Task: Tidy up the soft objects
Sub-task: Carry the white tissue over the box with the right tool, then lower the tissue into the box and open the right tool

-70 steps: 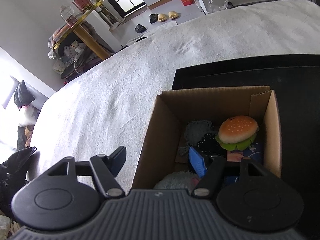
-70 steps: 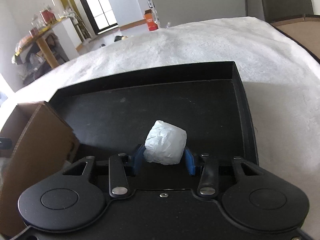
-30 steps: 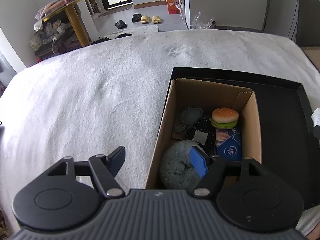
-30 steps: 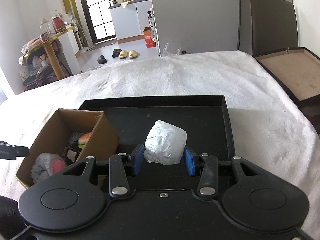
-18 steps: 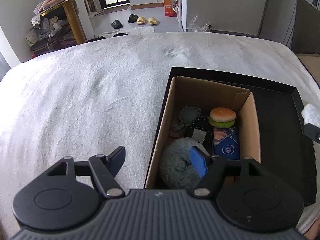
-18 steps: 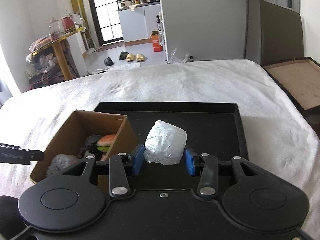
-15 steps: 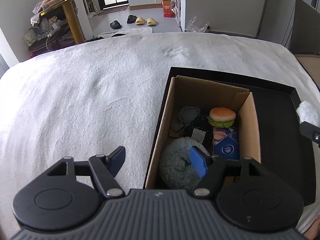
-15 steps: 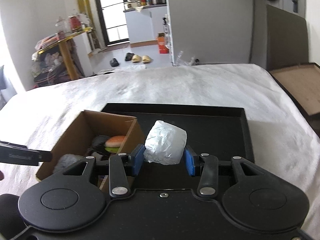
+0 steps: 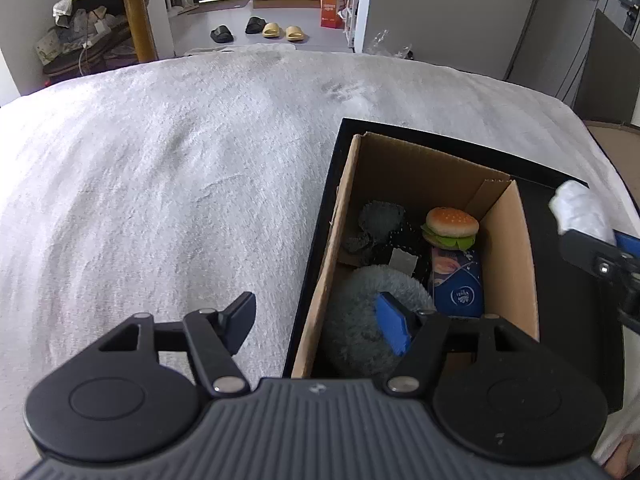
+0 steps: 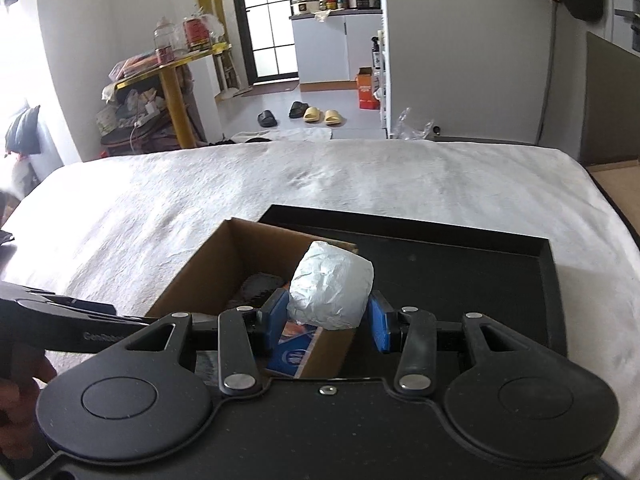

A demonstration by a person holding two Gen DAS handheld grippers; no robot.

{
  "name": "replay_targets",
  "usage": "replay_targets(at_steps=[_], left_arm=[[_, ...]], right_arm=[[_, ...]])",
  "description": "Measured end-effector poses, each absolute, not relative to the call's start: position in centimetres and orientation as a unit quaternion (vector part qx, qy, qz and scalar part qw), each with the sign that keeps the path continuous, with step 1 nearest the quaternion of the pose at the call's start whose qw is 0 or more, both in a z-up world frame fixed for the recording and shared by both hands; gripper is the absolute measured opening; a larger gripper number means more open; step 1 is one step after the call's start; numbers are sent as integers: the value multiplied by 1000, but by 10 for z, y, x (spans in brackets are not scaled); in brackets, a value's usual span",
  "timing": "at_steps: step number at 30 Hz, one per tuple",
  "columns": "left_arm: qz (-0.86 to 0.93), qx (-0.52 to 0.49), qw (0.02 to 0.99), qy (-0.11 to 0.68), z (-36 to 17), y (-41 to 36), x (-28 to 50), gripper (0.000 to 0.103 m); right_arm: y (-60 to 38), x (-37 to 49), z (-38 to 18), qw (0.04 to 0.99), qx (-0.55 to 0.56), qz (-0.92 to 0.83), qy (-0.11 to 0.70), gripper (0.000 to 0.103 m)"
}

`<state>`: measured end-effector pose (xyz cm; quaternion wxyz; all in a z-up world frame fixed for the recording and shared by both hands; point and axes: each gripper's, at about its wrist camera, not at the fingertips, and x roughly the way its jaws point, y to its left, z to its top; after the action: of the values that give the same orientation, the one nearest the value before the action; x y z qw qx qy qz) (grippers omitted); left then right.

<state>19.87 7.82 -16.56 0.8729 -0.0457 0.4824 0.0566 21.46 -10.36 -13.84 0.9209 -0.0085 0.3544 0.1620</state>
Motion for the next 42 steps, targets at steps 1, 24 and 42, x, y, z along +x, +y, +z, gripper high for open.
replay_targets(at_steps=[1, 24, 42], left_arm=[[54, -47, 873, 482, -167, 79, 198, 63], [20, -126, 855, 503, -185, 103, 194, 12], [28, -100, 855, 507, -168, 97, 191, 17]], right_arm=[[-98, 215, -139, 920, -11, 165, 355, 42], [-39, 219, -167, 900, -42, 196, 387, 43], [-85, 196, -166, 900, -1, 160, 406, 56]])
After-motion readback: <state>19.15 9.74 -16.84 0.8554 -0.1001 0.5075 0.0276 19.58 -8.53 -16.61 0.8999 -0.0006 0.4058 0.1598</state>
